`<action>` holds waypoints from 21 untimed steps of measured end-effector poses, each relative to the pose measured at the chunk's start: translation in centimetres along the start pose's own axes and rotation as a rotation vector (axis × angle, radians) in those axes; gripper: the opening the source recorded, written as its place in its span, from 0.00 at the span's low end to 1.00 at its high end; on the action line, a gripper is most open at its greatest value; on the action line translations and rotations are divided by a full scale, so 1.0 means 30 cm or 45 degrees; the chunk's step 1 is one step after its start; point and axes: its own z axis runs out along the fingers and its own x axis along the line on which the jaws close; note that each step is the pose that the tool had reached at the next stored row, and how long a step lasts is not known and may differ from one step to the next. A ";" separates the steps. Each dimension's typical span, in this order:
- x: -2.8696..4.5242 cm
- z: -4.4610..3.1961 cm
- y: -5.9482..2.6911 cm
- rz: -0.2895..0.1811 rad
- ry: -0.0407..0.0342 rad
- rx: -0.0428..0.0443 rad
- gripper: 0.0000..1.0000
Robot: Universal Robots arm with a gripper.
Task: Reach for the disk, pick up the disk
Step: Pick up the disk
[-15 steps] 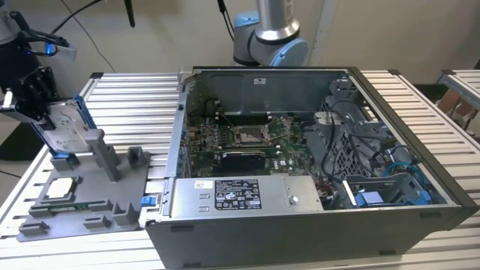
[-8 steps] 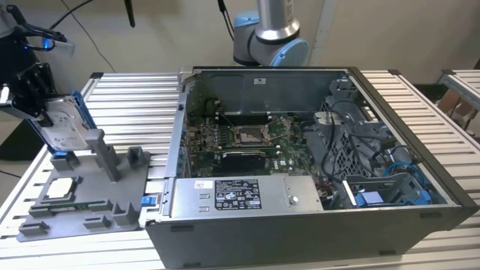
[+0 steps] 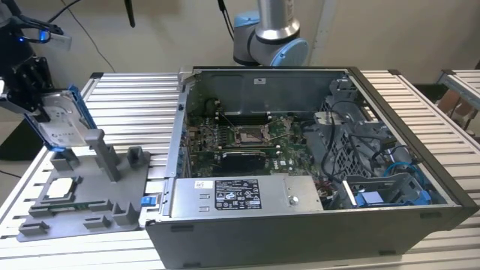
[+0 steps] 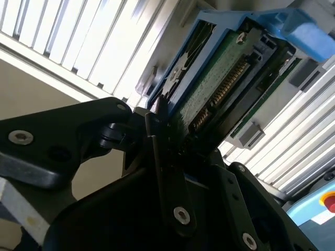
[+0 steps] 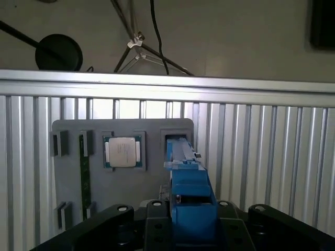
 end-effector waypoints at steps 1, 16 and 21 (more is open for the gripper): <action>0.000 -0.005 0.000 0.000 0.0000 0.000 0.00; -0.002 -0.086 0.000 0.000 0.0000 0.000 0.00; -0.003 -0.106 0.000 0.000 -0.0001 0.000 0.00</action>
